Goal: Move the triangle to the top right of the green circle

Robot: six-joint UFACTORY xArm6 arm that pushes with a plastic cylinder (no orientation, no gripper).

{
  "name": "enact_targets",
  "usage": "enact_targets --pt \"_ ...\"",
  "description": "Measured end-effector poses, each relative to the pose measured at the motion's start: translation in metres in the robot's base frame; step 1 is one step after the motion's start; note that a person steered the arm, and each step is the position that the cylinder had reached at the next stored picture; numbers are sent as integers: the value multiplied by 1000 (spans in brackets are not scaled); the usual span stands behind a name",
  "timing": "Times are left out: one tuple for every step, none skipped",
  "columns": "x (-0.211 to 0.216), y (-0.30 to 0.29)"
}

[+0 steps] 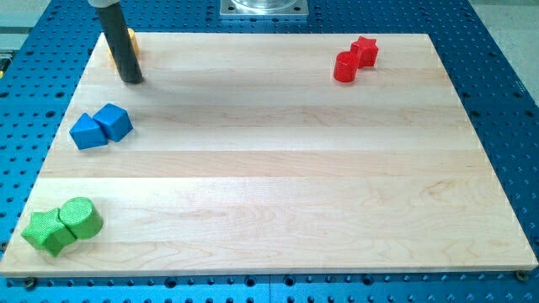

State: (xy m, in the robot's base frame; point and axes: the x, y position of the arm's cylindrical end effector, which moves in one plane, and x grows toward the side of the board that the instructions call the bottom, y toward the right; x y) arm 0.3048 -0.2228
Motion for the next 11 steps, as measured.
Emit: enact_targets --pt "2 -1" --pt "51 -22" --pt "65 -42" --pt "141 -45" --pt "144 -18" --pt "146 25" --pt "127 65" --pt "147 113" --pt "183 164" --pt "197 188" --pt "221 138"
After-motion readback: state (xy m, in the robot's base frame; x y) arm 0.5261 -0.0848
